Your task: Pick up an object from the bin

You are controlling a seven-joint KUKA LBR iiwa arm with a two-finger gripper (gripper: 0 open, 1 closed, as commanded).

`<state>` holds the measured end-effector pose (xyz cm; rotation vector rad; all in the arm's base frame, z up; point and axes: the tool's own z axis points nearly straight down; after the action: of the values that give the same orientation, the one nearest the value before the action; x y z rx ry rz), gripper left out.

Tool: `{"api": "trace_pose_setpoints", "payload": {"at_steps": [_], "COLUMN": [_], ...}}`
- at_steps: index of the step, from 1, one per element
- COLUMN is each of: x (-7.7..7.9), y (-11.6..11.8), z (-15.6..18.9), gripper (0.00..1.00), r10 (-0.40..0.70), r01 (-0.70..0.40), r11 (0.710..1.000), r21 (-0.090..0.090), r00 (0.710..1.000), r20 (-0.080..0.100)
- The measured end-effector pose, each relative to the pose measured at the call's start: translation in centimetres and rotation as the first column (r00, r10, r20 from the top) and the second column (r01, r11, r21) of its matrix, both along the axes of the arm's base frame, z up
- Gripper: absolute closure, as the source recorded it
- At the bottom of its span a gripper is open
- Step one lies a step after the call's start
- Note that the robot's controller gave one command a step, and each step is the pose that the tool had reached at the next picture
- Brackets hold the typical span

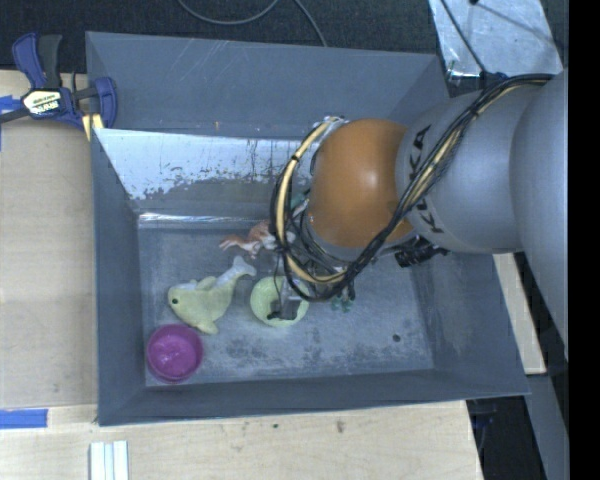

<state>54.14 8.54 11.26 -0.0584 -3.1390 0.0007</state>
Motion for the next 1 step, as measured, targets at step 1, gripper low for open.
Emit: {"api": "trace_pose_setpoints", "payload": {"at_steps": [1], "x": [0.03], "y": [0.0], "z": [2.19], "gripper": [1.0], "r10": [0.0], "r01": [0.0], "r11": [1.0], "r21": [0.0], "r00": [1.0], "r20": [0.001]}}
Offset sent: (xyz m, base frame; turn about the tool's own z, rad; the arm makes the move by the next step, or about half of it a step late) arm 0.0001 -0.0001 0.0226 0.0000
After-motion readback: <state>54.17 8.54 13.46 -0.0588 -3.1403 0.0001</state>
